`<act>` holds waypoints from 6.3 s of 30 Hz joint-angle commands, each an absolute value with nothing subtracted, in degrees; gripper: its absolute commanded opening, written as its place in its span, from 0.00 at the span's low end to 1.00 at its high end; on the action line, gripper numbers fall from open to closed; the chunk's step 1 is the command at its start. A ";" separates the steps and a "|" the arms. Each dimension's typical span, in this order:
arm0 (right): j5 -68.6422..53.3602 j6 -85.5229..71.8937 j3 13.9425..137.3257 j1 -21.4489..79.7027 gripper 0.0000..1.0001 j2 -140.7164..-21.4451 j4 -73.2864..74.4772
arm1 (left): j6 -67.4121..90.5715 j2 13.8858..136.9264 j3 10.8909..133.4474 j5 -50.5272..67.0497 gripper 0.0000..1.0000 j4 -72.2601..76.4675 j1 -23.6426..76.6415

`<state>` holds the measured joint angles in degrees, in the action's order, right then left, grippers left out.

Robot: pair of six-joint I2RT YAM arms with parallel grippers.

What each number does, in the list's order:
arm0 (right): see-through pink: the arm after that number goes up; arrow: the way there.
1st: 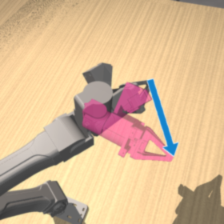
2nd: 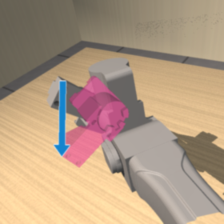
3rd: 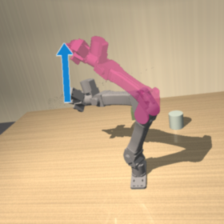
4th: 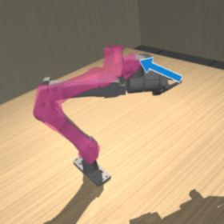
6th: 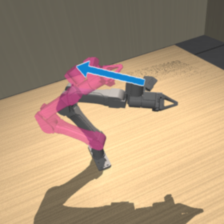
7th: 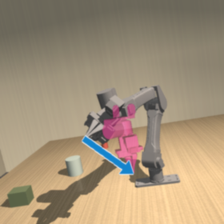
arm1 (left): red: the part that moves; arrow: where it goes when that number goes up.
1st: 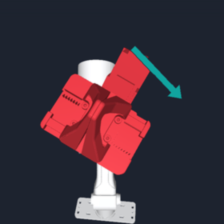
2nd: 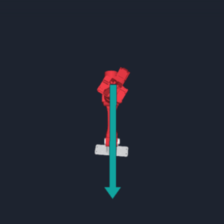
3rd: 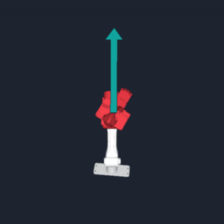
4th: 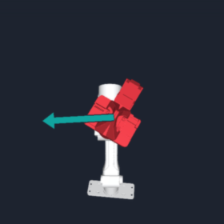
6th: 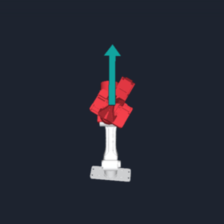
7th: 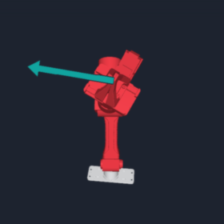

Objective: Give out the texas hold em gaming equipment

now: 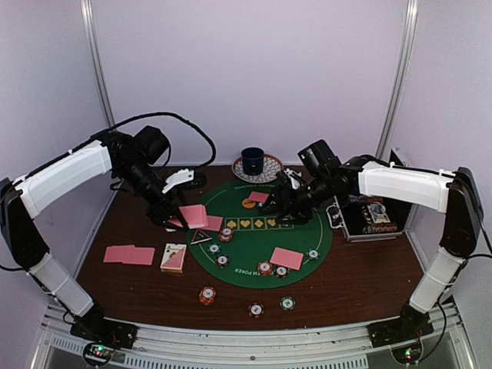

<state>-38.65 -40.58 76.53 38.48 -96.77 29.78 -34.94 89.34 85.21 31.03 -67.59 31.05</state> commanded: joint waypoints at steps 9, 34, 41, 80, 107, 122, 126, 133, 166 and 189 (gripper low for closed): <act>-46.48 -61.45 85.53 47.08 0.77 -108.14 0.18 | -34.19 90.08 86.57 32.15 0.00 -65.47 30.67; -53.84 -67.47 97.32 52.21 0.74 -122.95 -5.93 | -34.54 89.84 86.66 33.01 0.00 -65.35 30.67; -54.84 -67.66 94.95 50.98 0.64 -122.96 -6.03 | -34.54 89.37 86.53 32.99 0.00 -65.36 30.67; -58.28 -69.93 84.86 47.78 0.34 -111.18 -7.92 | -34.74 88.92 85.96 32.89 0.00 -65.38 30.67; -58.84 -62.22 85.02 35.92 0.00 -111.04 -0.44 | -35.39 86.83 84.19 30.24 0.00 -66.05 30.67; -49.20 -54.80 112.54 38.65 0.00 -136.91 10.41 | -35.50 86.37 84.28 30.66 0.00 -66.80 30.67; -44.30 -54.31 118.41 39.89 0.00 -142.74 11.24 | -35.50 86.60 84.29 31.11 0.00 -66.85 30.67; -39.48 -52.36 126.82 42.09 0.02 -149.57 16.04 | -35.51 86.27 84.14 31.08 0.00 -67.11 30.65; -47.73 -52.66 85.80 44.16 0.70 -107.75 1.51 | -35.29 87.96 85.38 31.72 0.00 -67.13 30.67; -55.25 -56.83 94.36 52.27 0.75 -117.07 0.17 | -34.72 89.16 87.45 32.87 0.00 -67.13 30.67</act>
